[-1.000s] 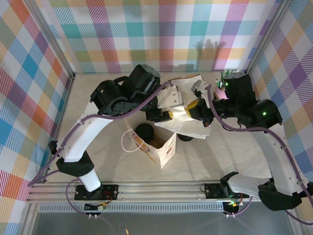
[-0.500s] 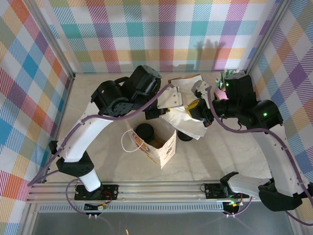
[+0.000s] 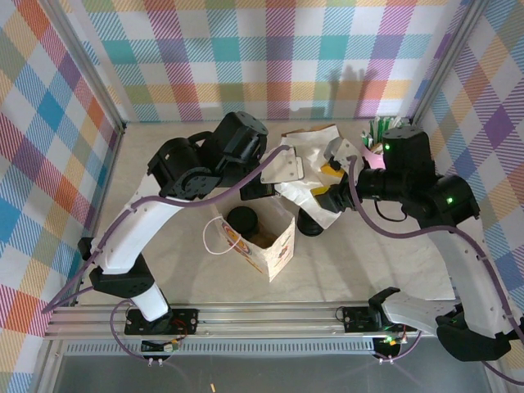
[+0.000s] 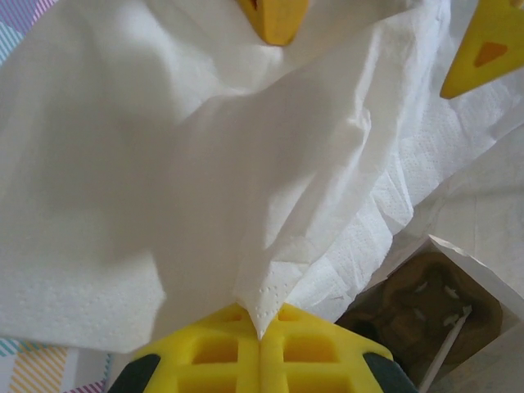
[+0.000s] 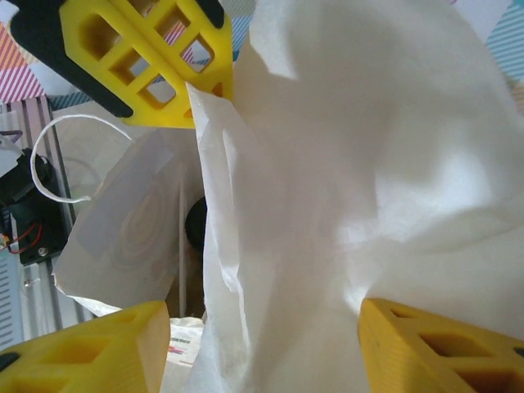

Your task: Pack the takeout coffee

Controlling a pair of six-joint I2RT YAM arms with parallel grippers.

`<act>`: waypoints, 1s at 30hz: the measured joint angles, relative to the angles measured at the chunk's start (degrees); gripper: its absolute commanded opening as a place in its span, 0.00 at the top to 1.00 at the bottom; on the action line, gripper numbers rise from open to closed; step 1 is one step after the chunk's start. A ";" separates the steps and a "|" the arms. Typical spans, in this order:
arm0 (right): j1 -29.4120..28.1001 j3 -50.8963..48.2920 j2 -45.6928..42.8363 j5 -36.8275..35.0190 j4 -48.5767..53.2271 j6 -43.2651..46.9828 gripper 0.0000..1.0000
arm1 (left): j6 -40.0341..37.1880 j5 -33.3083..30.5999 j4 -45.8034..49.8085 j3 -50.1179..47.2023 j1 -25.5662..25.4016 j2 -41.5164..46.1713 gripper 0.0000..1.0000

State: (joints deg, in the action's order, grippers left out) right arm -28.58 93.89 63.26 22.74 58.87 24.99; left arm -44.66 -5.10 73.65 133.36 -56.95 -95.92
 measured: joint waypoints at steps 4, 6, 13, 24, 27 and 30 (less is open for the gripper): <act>-0.79 -0.04 -0.46 0.04 -1.92 1.27 0.28 | 0.00 -0.50 0.81 1.14 -0.66 0.00 1.00; -1.46 -0.04 -0.22 0.04 -2.73 1.62 0.26 | 0.04 -0.59 1.40 1.62 -0.92 0.00 1.00; -4.68 -0.20 1.64 -0.87 -5.53 3.02 0.22 | 0.09 -0.57 3.26 4.68 -1.57 -0.11 1.00; -10.19 -1.95 0.52 -8.20 -7.89 7.08 0.23 | 0.52 -0.63 8.00 7.50 -1.81 -1.20 1.00; -10.29 -1.99 -1.25 -9.40 -7.91 7.93 0.23 | 0.76 -0.87 9.27 7.48 -1.90 -1.27 1.00; -10.78 -1.99 -2.84 -9.79 -8.26 8.52 0.23 | 1.20 -1.07 9.79 7.48 -1.90 -1.27 1.00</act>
State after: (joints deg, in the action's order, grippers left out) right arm -39.35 91.90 60.42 12.95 50.61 33.52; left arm -43.46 -6.17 83.44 140.84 -58.85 -97.19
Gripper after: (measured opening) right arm 0.767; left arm 0.048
